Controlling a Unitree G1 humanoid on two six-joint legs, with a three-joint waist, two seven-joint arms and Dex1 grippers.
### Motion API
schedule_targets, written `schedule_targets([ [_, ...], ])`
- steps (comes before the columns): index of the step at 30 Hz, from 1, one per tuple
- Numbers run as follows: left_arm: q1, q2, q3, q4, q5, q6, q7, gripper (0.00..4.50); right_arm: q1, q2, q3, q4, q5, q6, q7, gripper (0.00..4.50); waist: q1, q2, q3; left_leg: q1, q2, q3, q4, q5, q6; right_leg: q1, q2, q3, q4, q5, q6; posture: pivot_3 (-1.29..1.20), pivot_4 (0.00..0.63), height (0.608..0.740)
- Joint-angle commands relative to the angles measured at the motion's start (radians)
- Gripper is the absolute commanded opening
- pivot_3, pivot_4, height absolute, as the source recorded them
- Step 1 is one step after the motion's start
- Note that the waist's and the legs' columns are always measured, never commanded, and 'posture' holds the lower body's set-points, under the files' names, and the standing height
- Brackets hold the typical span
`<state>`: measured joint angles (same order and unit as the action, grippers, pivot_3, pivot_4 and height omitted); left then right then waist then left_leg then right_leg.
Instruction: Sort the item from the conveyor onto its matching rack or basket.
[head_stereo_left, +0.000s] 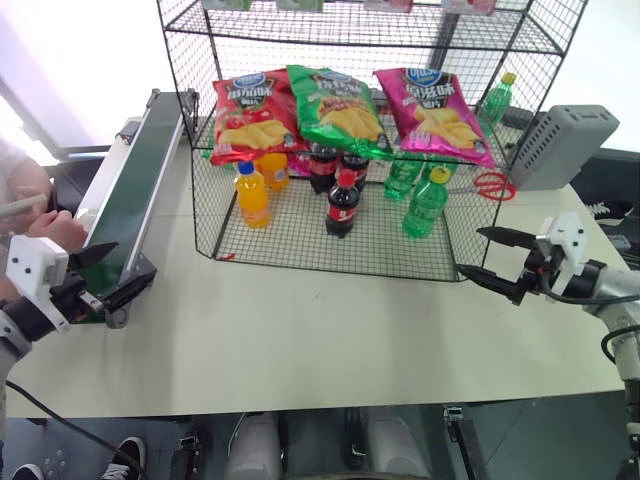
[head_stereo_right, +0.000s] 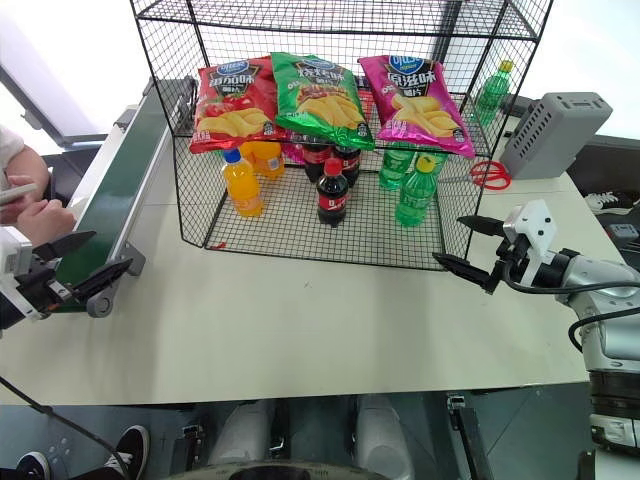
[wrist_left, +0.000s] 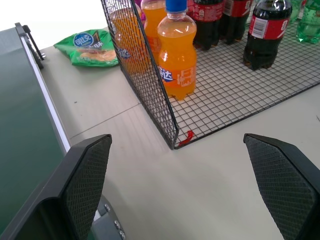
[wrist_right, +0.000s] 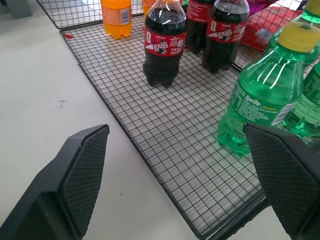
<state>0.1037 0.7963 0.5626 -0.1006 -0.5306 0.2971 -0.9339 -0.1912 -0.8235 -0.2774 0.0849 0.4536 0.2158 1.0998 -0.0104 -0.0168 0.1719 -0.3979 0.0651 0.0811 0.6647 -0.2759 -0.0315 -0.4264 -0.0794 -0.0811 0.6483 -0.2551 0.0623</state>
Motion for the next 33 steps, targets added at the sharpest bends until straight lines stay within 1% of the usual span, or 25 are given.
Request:
schedule_targets([
  [1,-0.022,0.019,0.0,-0.009,0.001,-0.002,0.004,4.5,-0.024,-0.011,-0.016,-0.056,0.011,0.04,-0.041,4.46,0.0,0.0,0.0,0.0,0.0,0.0,0.0,0.0,0.0,0.0,0.0,0.0,0.0,0.0,0.0,0.0,0.15,0.737],
  [5,-0.021,0.014,-0.014,-0.021,0.003,0.003,-0.001,4.5,-0.024,-0.013,-0.023,-0.07,0.004,0.067,-0.077,4.46,0.0,0.0,0.0,0.0,0.0,0.0,0.0,0.0,0.0,0.0,0.0,0.0,0.0,0.0,0.0,0.0,0.15,0.737],
  [8,-0.029,0.0,-0.025,-0.014,0.003,0.0,0.011,4.5,-0.018,-0.02,-0.014,-0.08,0.0,0.072,-0.072,4.46,0.0,0.0,0.0,0.0,0.0,0.0,0.0,0.0,0.0,0.0,0.0,0.0,0.0,0.0,0.0,0.0,0.15,0.737],
  [12,-0.034,0.01,-0.043,-0.003,0.016,-0.017,-0.001,4.5,-0.022,-0.012,-0.009,-0.1,0.004,0.09,-0.081,4.46,0.0,0.0,0.0,0.0,0.0,0.0,0.0,0.0,0.0,0.0,0.0,0.0,0.0,0.0,0.0,0.0,0.15,0.737],
  [20,-0.057,0.013,-0.048,0.014,0.02,-0.015,-0.006,4.5,0.002,-0.008,-0.01,-0.09,-0.021,0.046,-0.072,4.46,0.0,0.0,0.0,0.0,0.0,0.0,0.0,0.0,0.0,0.0,0.0,0.0,0.0,0.0,0.0,0.0,0.15,0.737],
  [22,-0.063,0.007,-0.052,0.016,0.021,-0.016,-0.004,4.5,0.002,-0.006,-0.017,-0.088,-0.007,0.063,-0.07,4.46,-0.001,0.0,0.0,0.0,0.0,0.0,0.0,0.0,0.0,0.0,0.0,0.0,0.0,0.0,0.0,0.0,0.15,0.74],
  [24,-0.065,0.009,-0.058,0.016,0.024,-0.018,-0.007,4.5,0.004,-0.004,-0.019,-0.083,-0.014,0.054,-0.077,4.46,-0.006,0.001,0.001,-0.001,-0.003,-0.01,0.0,0.0,0.0,0.006,-0.004,-0.008,-0.001,0.0,0.0,0.0,0.15,0.74],
  [26,-0.069,0.012,-0.062,0.02,0.027,-0.02,-0.009,4.5,0.001,0.003,-0.024,-0.076,-0.015,0.032,-0.078,4.46,-0.01,0.004,0.002,-0.001,-0.01,-0.032,0.0,0.001,-0.001,0.017,-0.011,-0.025,-0.002,-0.002,0.004,0.0,0.15,0.74],
  [27,-0.075,0.014,-0.063,0.025,0.027,-0.022,-0.01,4.5,-0.005,0.005,-0.03,-0.075,0.001,0.047,-0.077,4.46,-0.005,0.005,0.003,0.0,-0.011,-0.032,0.002,0.002,-0.001,0.018,-0.012,-0.027,-0.001,-0.004,0.005,0.0,0.15,0.74],
  [29,-0.084,0.016,-0.063,0.031,0.028,-0.023,-0.011,4.5,-0.01,0.0,-0.027,-0.06,-0.015,0.029,-0.08,4.46,0.003,0.005,0.003,0.0,-0.011,-0.028,0.002,0.002,-0.001,0.017,-0.012,-0.025,-0.001,-0.004,0.004,0.0,0.15,0.74],
  [33,-0.083,0.011,-0.062,0.031,0.026,-0.025,-0.015,4.5,-0.013,0.0,-0.018,-0.044,-0.026,0.007,-0.072,4.46,0.005,0.005,0.003,-0.001,-0.012,-0.027,0.002,0.001,-0.001,0.017,-0.012,-0.025,-0.002,-0.005,0.004,0.0,0.15,0.74],
])
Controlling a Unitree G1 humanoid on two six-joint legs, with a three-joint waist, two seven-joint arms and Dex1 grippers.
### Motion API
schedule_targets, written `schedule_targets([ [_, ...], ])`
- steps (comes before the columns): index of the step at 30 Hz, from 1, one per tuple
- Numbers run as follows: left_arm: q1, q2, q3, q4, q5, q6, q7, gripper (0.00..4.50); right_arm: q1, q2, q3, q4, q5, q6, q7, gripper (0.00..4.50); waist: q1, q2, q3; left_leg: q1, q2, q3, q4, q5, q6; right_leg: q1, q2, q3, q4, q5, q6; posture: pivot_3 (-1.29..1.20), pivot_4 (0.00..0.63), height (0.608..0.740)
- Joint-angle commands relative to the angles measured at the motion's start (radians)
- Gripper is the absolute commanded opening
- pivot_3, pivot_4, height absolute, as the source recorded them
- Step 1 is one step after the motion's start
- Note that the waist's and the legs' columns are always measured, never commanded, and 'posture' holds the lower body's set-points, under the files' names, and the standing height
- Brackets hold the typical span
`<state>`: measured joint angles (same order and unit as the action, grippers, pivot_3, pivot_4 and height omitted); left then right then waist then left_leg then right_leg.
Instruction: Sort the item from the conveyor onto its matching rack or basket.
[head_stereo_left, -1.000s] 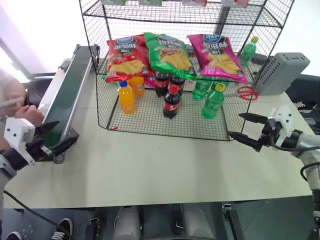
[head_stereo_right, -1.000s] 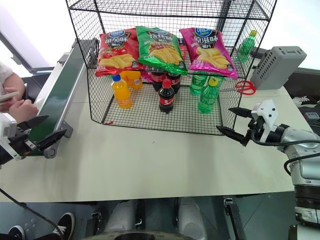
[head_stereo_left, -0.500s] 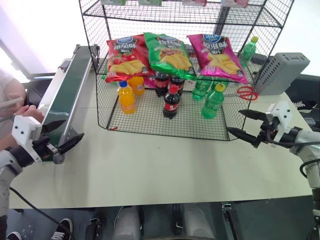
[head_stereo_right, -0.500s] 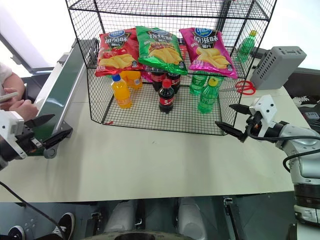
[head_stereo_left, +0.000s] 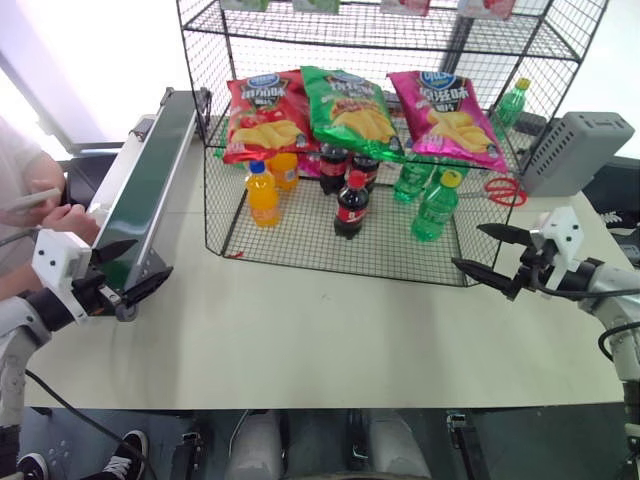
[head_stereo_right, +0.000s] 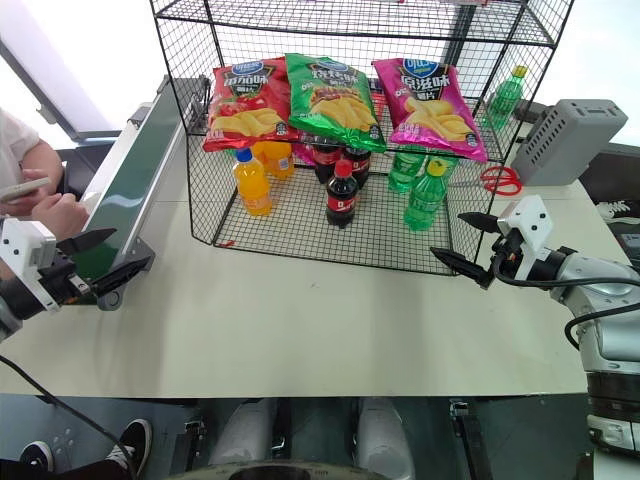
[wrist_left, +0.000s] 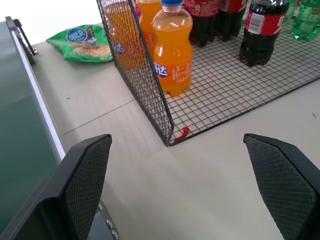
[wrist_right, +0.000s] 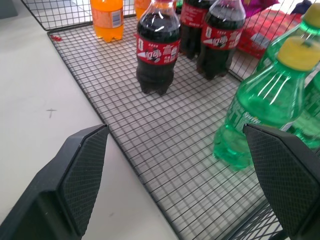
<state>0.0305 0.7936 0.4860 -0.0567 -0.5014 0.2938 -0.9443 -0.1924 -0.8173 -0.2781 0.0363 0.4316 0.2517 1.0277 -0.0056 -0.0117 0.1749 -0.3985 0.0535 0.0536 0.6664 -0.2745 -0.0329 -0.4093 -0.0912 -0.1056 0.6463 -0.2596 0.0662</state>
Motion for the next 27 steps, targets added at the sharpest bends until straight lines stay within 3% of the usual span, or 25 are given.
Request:
schedule_targets([
  [1,-0.008,0.011,0.016,-0.014,-0.005,-0.021,-0.003,4.5,-0.013,-0.004,-0.014,0.009,-0.008,-0.035,-0.001,4.46,-0.001,0.0,0.0,0.0,0.0,0.0,0.0,0.0,0.0,0.0,0.0,0.0,0.0,0.0,0.0,0.0,0.15,0.74],
  [27,0.009,-0.013,-0.003,-0.02,0.0,-0.043,-0.007,4.5,-0.032,0.002,0.02,0.024,-0.058,-0.088,-0.001,4.46,-0.004,0.0,0.0,0.001,0.001,0.002,-0.001,0.0,0.0,-0.001,0.001,0.002,0.0,0.0,0.0,0.0,0.15,0.74],
])
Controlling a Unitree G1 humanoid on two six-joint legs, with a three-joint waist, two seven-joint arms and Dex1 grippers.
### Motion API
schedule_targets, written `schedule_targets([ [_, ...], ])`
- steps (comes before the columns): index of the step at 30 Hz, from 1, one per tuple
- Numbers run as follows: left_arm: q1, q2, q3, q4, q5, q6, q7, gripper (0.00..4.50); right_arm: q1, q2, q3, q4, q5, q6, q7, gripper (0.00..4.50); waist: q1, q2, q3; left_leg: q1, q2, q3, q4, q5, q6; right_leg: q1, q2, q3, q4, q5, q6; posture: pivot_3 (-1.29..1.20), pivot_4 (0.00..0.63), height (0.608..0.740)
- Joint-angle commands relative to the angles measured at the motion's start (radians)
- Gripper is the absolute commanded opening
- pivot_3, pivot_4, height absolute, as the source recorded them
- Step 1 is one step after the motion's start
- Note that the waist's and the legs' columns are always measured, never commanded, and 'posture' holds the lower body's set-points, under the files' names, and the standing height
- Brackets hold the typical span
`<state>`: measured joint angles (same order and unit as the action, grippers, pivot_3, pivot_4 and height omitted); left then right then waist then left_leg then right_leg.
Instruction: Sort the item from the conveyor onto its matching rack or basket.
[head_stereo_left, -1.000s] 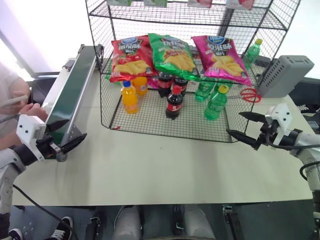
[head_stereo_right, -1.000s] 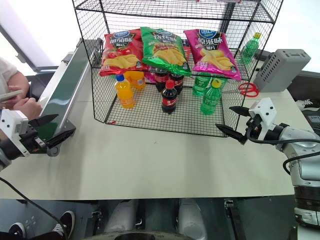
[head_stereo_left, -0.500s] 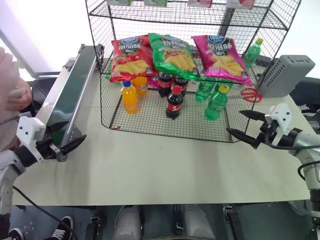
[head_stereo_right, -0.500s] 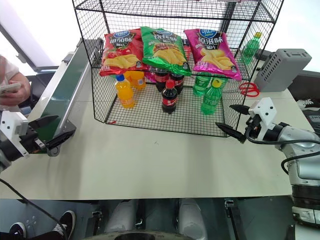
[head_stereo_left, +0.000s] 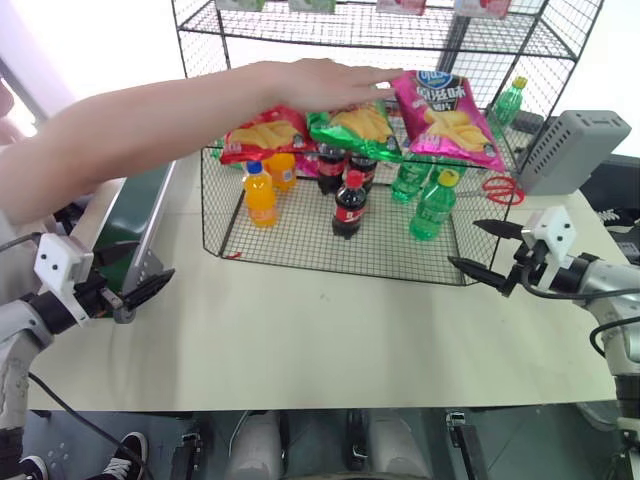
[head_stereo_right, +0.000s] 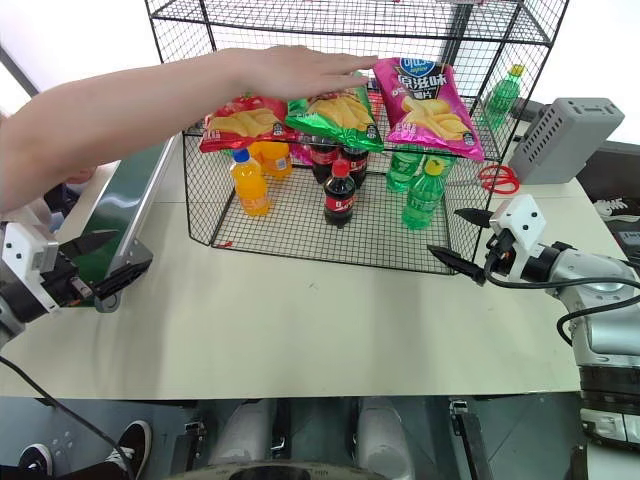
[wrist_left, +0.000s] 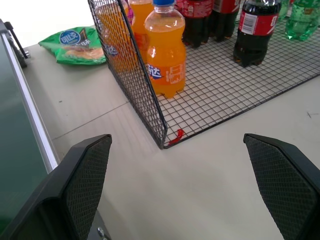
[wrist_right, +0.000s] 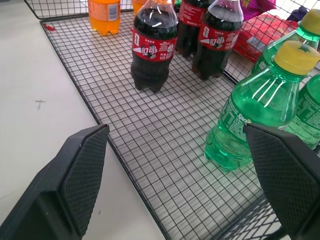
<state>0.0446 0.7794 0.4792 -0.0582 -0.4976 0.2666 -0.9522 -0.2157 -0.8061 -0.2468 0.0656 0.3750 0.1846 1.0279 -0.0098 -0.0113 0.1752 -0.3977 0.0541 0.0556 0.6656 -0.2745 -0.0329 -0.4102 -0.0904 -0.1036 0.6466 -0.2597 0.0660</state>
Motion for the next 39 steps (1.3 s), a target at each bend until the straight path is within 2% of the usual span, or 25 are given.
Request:
schedule_targets([
  [1,-0.002,0.002,0.003,-0.019,-0.002,-0.017,0.0,4.5,-0.006,-0.008,-0.01,-0.013,0.004,-0.014,0.0,4.46,0.0,0.0,0.0,0.0,0.0,0.0,0.0,0.0,0.0,0.0,0.0,0.0,0.0,0.0,0.0,0.0,0.15,0.74],
  [24,0.041,-0.006,0.02,-0.049,-0.012,-0.016,0.007,4.5,-0.028,-0.004,0.024,0.0,-0.01,-0.032,0.001,4.46,0.0,0.0,0.0,0.0,0.0,0.0,0.0,0.0,0.0,0.0,0.0,0.0,0.0,0.0,0.0,0.0,0.15,0.74],
  [39,0.051,-0.011,0.03,-0.052,-0.051,-0.024,-0.015,4.5,-0.026,-0.002,0.012,-0.054,0.074,0.016,0.049,4.46,0.0,0.0,0.0,0.0,0.0,0.0,0.0,0.0,0.0,0.0,0.0,0.0,0.0,0.0,0.0,0.0,0.15,0.74],
])
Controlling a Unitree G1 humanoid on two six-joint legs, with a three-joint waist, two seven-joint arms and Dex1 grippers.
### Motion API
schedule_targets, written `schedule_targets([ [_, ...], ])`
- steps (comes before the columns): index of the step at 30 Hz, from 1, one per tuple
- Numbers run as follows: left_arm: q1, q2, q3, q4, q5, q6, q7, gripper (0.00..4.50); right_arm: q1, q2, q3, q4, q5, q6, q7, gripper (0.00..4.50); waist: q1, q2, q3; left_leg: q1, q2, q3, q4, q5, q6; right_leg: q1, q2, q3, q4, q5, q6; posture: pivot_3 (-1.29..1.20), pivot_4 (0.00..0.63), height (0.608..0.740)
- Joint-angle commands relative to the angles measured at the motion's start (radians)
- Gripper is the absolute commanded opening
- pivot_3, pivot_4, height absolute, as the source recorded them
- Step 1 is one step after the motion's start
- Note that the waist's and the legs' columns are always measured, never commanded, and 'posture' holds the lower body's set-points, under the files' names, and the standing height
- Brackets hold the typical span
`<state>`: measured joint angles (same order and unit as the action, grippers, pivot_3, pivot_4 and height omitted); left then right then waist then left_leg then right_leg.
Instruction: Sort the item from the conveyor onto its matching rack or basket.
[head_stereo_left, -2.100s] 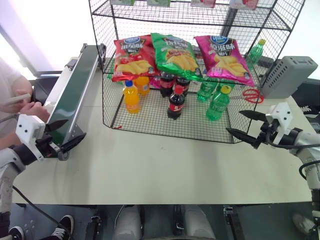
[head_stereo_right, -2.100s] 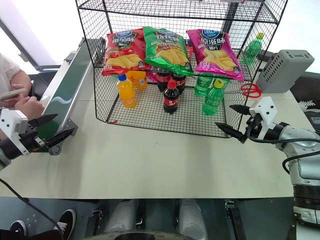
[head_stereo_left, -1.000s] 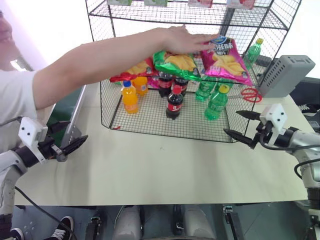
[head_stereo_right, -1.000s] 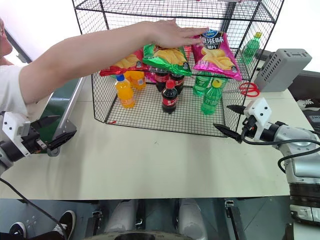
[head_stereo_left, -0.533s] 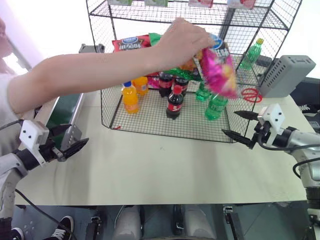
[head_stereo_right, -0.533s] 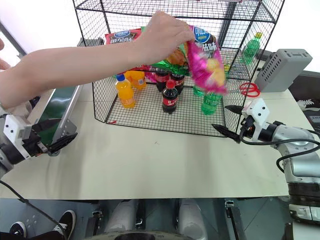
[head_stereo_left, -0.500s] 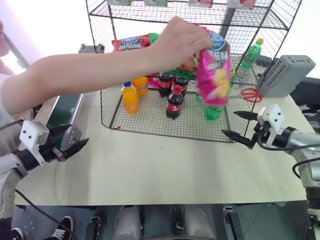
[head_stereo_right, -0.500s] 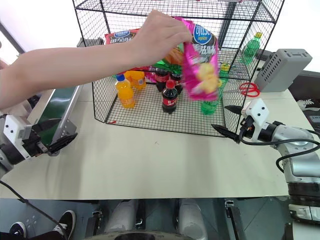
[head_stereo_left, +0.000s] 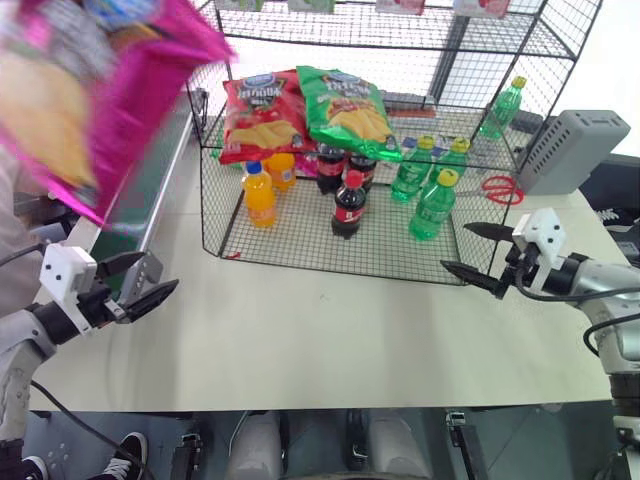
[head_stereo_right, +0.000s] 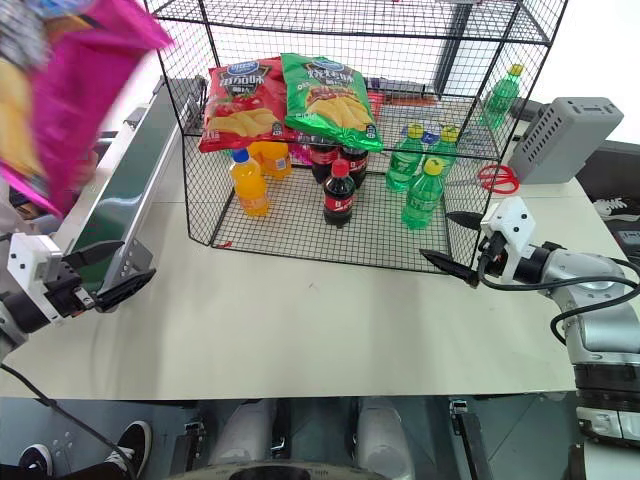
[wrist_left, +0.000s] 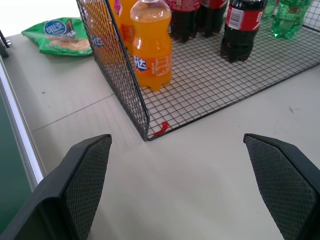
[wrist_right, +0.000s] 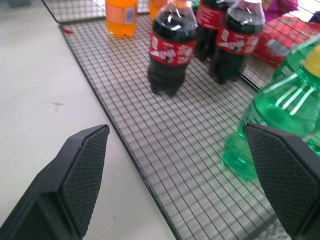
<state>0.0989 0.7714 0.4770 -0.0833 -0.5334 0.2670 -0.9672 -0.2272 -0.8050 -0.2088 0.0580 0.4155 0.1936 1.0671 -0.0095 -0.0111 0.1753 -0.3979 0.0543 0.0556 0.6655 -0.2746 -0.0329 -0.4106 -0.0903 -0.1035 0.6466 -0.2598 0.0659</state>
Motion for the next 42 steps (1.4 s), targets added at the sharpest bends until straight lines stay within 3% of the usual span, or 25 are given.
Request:
schedule_targets([
  [1,-0.003,-0.003,0.033,-0.027,-0.016,-0.027,-0.001,4.5,-0.017,-0.003,-0.025,-0.053,0.04,0.016,0.011,4.46,0.0,0.0,0.0,0.0,0.0,0.0,0.0,0.0,0.0,0.0,0.0,0.0,0.0,0.0,0.0,0.0,0.15,0.74],
  [12,0.038,0.002,0.049,-0.066,-0.039,-0.008,-0.008,4.5,-0.014,0.0,-0.015,-0.137,0.137,0.112,0.071,4.46,0.0,0.0,0.0,0.0,0.0,0.0,0.0,0.0,0.0,0.0,0.0,0.0,0.0,0.0,0.0,0.0,0.15,0.74],
  [42,0.085,-0.014,0.061,-0.098,-0.06,-0.048,0.013,4.5,-0.069,0.032,0.033,-0.052,0.063,-0.001,0.092,4.46,0.0,0.0,0.0,-0.001,0.0,0.0,0.0,0.0,0.0,-0.001,0.0,0.0,0.0,0.0,-0.001,0.0,0.15,0.74],
])
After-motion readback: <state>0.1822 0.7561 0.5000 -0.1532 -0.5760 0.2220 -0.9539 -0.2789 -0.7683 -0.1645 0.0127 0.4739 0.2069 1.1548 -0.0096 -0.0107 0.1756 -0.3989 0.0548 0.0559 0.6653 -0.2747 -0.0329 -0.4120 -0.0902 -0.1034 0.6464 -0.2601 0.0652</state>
